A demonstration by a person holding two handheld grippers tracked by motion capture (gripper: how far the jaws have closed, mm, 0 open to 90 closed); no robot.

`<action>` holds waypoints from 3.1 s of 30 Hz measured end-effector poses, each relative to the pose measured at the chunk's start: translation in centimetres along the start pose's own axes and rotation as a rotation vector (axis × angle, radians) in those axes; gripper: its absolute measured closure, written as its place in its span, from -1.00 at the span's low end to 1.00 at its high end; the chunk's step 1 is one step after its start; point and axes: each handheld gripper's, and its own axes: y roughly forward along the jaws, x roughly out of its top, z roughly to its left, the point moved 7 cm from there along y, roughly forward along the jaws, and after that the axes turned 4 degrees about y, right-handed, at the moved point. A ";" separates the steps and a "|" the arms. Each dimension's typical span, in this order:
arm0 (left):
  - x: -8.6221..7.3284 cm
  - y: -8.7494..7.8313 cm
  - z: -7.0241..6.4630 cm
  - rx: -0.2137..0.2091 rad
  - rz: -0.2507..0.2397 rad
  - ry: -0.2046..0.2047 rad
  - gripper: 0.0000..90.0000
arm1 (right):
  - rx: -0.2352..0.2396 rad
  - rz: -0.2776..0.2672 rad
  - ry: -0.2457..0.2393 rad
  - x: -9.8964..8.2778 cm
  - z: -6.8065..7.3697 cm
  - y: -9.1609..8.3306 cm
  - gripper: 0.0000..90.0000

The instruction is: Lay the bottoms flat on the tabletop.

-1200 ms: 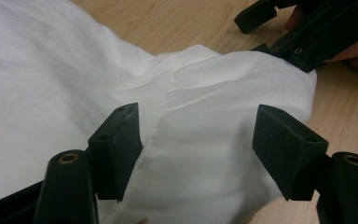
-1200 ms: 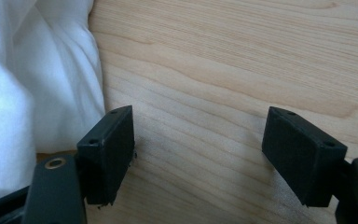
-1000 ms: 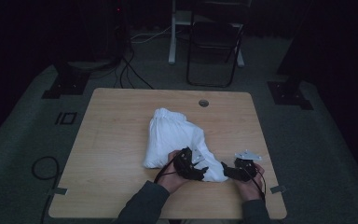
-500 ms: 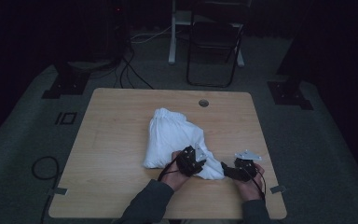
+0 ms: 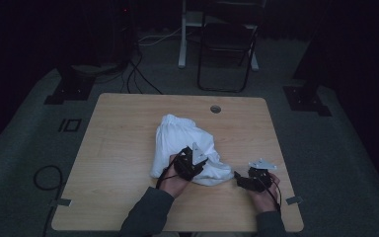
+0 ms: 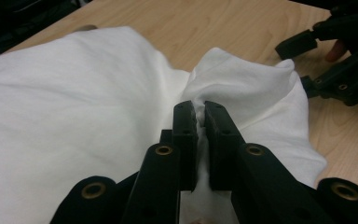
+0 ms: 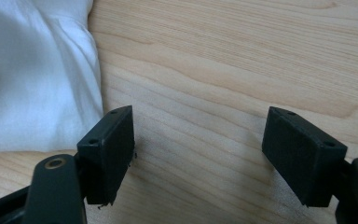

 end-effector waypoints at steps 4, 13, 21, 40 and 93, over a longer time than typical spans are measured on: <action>-0.3 -0.8 1.1 0.019 -0.008 -0.017 0.87 | 0.000 0.000 0.000 0.0 0.0 0.0 -0.44; -1.3 -2.4 3.2 0.057 -0.010 -0.051 0.87 | 0.000 0.000 0.000 0.0 0.0 0.0 -0.44; -2.8 -4.0 5.7 0.106 -0.012 -0.100 0.87 | 0.000 0.000 0.001 0.0 0.0 0.0 -0.44; -6.5 -8.2 11.3 0.213 -0.025 -0.229 0.86 | 0.000 0.001 0.001 0.0 0.0 0.0 -0.44; -21.7 -18.2 18.4 0.487 0.063 -0.515 0.72 | 0.002 0.000 -0.003 0.0 0.0 0.0 -0.44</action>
